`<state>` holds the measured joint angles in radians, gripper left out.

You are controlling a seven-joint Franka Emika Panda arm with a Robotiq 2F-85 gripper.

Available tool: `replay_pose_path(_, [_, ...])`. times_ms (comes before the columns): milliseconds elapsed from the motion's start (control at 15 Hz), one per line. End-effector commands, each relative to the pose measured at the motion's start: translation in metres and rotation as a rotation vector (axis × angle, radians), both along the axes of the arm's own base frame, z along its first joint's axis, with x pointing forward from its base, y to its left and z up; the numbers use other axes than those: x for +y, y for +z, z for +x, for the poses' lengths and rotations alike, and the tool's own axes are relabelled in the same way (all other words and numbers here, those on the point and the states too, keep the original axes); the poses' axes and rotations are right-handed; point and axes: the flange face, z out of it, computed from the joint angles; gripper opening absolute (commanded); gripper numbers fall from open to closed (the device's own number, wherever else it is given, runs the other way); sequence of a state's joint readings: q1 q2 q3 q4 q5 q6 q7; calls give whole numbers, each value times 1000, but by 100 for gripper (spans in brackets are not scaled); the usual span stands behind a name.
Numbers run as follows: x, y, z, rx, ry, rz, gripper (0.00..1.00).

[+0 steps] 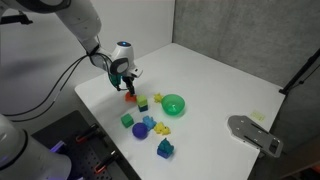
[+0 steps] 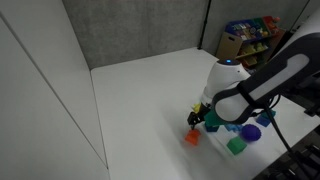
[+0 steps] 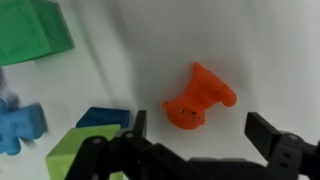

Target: Put the orange toy in the bowl

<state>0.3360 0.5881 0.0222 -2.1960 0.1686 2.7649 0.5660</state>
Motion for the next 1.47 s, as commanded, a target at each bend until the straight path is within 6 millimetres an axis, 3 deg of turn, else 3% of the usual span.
replay_pose_path(0, [9,-20,14,-2,-34,-28,100])
replay_pose_path(333, [12,-44,22,8,-99,-39,100])
replay_pose_path(1067, [11,-73,34,28,-224,-43,100])
replay_pose_path(1133, [11,-74,34,27,-224,-44,75])
replay_pose_path(1200, [11,-74,35,26,-224,-44,74])
replay_pose_path(1400, [13,-69,36,22,-216,-36,49])
